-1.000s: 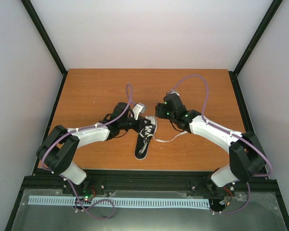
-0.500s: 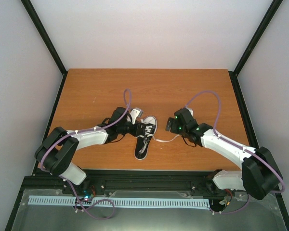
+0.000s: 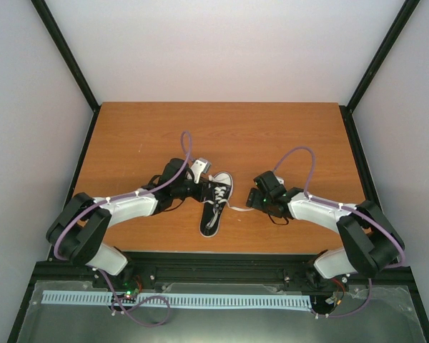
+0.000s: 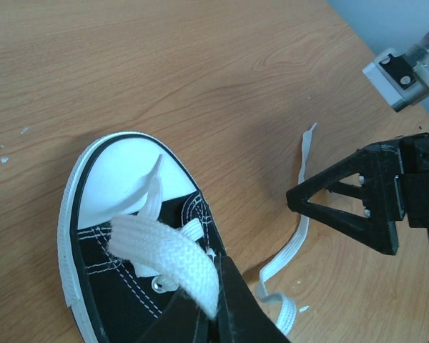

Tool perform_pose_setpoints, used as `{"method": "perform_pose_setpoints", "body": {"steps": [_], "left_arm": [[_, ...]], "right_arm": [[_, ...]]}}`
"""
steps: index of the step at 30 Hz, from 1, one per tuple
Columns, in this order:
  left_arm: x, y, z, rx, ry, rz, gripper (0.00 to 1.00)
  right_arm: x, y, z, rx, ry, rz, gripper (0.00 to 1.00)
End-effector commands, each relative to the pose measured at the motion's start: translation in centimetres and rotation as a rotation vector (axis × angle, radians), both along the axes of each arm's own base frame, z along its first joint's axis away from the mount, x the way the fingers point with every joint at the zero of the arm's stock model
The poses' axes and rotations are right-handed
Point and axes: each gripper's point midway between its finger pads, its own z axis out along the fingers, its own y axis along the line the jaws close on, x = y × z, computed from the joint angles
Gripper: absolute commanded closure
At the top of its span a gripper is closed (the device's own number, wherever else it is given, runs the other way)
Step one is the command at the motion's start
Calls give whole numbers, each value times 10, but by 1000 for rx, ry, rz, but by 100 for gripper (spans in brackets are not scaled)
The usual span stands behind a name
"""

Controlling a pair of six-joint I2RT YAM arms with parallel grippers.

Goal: Tie the shoes

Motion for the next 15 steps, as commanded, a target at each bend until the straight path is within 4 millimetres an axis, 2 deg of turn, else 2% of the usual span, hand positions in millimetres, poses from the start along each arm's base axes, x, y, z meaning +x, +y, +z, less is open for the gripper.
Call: {"method": "perform_pose_setpoints", "body": {"steps": [1,6,15], "left_arm": [[0,-1,16,-19,-55,-21,97],[-1,-3,18,-26,-55,-29,98],[-2,-4,16,-25,-51,-39,99]], "right_arm": [[6,-2,-3,3,-9,-49,16],[11,5,-2,15,-31,-22,39],[12,12,-10,-2,-20,40,72]]}}
